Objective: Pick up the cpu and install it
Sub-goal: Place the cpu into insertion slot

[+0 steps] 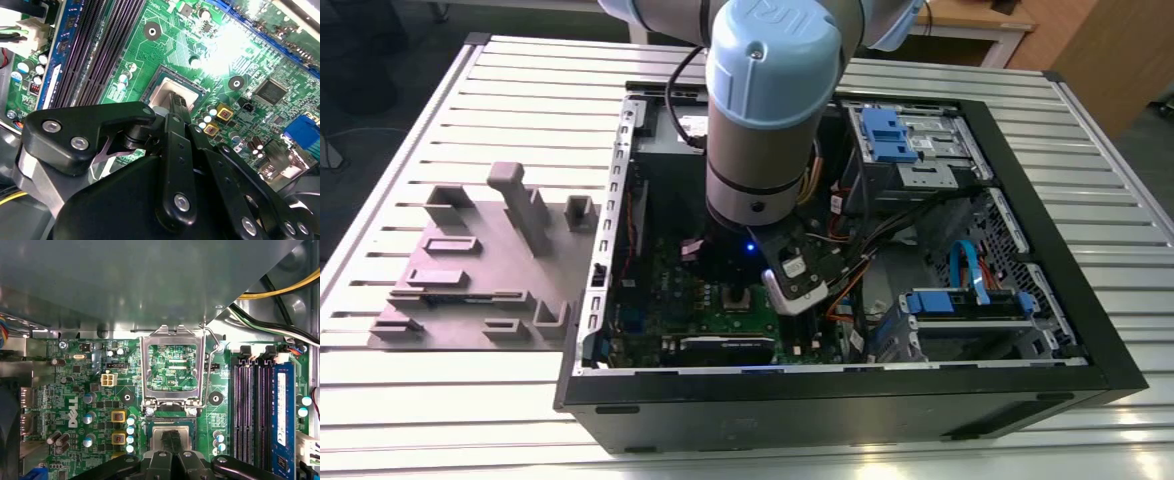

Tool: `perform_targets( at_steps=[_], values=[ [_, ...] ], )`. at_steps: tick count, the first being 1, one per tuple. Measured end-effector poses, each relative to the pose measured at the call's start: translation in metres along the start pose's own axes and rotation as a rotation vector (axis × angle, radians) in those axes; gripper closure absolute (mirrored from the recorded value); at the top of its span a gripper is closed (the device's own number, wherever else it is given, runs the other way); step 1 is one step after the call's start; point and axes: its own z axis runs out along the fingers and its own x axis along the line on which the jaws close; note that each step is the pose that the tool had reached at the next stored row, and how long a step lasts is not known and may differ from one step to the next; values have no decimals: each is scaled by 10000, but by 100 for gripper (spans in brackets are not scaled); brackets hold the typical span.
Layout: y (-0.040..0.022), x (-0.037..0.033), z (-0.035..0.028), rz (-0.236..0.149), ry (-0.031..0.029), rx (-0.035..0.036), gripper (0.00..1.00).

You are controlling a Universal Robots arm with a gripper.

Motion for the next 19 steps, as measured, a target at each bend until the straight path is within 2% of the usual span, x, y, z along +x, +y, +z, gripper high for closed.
perform_targets(
  at_steps=[14,19],
  values=[
    [-2,-13,26,1,4,9,90],
    [1,-14,21,0,-5,-8,90]
  ],
)
